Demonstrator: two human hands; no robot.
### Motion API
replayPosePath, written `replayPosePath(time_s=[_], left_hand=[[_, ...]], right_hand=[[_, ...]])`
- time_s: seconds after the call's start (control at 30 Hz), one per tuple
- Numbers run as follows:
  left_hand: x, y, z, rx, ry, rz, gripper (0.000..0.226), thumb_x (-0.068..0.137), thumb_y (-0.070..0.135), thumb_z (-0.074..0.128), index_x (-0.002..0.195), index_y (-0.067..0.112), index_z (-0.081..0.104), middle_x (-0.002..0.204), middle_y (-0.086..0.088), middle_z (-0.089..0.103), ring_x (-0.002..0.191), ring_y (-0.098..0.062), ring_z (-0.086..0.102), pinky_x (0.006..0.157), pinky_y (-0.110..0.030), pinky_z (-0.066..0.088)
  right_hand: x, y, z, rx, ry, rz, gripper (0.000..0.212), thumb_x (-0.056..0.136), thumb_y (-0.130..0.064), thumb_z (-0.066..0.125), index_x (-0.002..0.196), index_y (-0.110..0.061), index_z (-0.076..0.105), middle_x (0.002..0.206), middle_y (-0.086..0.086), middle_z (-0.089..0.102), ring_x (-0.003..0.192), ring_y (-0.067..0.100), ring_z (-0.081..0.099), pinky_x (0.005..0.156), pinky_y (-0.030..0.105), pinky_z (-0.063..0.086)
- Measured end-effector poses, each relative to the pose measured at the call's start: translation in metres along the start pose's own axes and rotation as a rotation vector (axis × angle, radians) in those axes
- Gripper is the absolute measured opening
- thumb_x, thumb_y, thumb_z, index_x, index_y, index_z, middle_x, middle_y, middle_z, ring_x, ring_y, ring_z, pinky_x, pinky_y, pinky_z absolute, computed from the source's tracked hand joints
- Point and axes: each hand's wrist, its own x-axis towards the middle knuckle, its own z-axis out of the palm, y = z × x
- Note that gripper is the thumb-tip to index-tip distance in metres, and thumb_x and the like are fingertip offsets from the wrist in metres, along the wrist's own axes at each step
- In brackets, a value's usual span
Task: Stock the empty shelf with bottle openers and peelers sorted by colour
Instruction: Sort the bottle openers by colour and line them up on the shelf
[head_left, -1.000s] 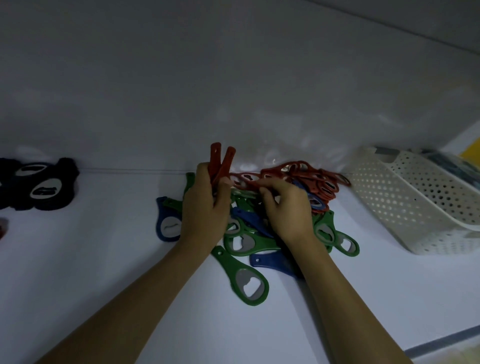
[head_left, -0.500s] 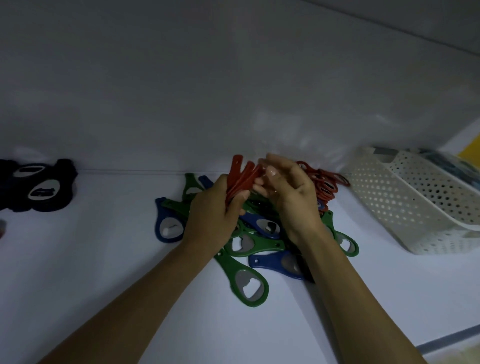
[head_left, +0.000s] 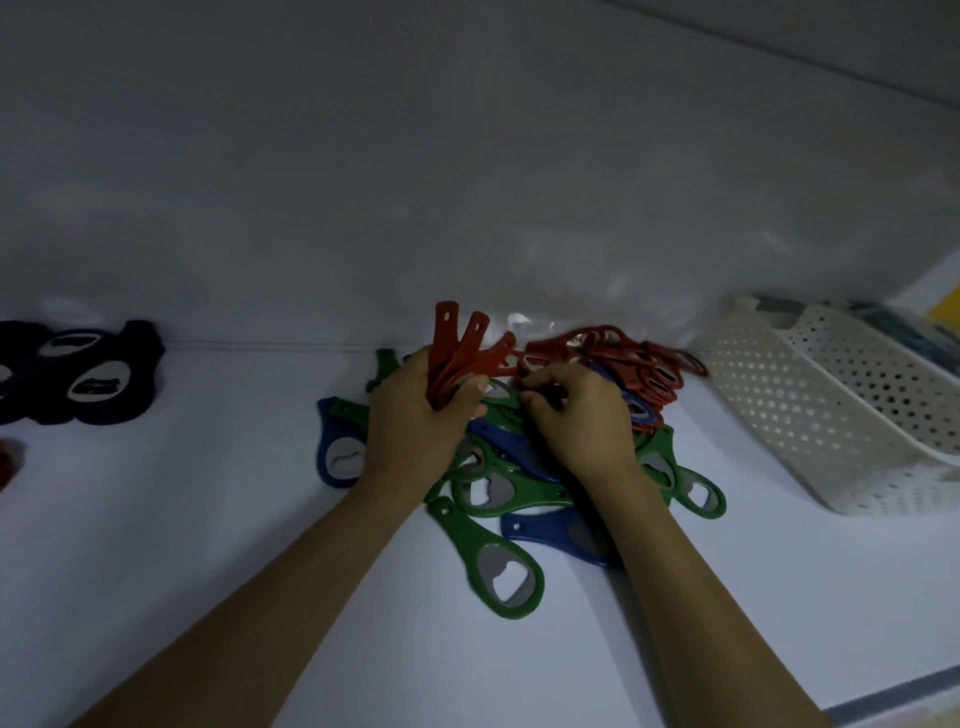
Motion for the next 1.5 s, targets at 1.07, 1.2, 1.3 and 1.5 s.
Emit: replayPosePath(time_s=[1.07, 1.2, 1.3, 1.5], left_hand=[[-0.001, 0.000, 0.003, 0.150, -0.147, 0.056, 0.031, 0.079, 0.039, 0.069, 0.104, 0.034, 0.050, 0.088, 0.016, 0.062, 0.077, 0.008, 0.061, 0.065, -0.010, 0.050], [-0.001, -0.002, 0.002, 0.138, -0.096, 0.055, 0.021, 0.087, 0.025, 0.064, 0.105, 0.025, 0.054, 0.086, 0.010, 0.065, 0.074, 0.002, 0.064, 0.067, -0.018, 0.053], [0.001, 0.001, 0.000, 0.059, -0.042, 0.065, 0.033, 0.085, 0.007, 0.065, 0.100, 0.032, 0.049, 0.088, 0.020, 0.056, 0.078, 0.020, 0.055, 0.064, 0.000, 0.042], [0.001, -0.001, -0.001, 0.036, -0.037, 0.044, 0.042, 0.082, 0.001, 0.065, 0.104, 0.031, 0.047, 0.089, 0.018, 0.055, 0.076, 0.018, 0.055, 0.064, 0.000, 0.042]], right_hand=[[-0.001, -0.013, -0.016, 1.324, -0.002, 0.237, 0.021, 0.086, 0.006, 0.059, 0.098, -0.011, 0.060, 0.088, 0.006, 0.069, 0.086, 0.020, 0.067, 0.079, 0.029, 0.056], [-0.001, -0.003, -0.004, 0.356, 0.170, 0.004, 0.013, 0.094, -0.009, 0.054, 0.105, -0.012, 0.061, 0.102, 0.005, 0.067, 0.097, 0.020, 0.062, 0.086, 0.029, 0.051], [0.004, 0.004, 0.005, -0.255, -0.095, -0.074, 0.030, 0.094, -0.018, 0.048, 0.123, -0.016, 0.056, 0.118, 0.011, 0.062, 0.113, 0.030, 0.049, 0.093, 0.037, 0.040], [0.007, -0.003, 0.006, -0.274, -0.083, -0.075, 0.035, 0.093, -0.017, 0.053, 0.127, -0.020, 0.059, 0.120, 0.009, 0.060, 0.112, 0.031, 0.046, 0.088, 0.037, 0.031]])
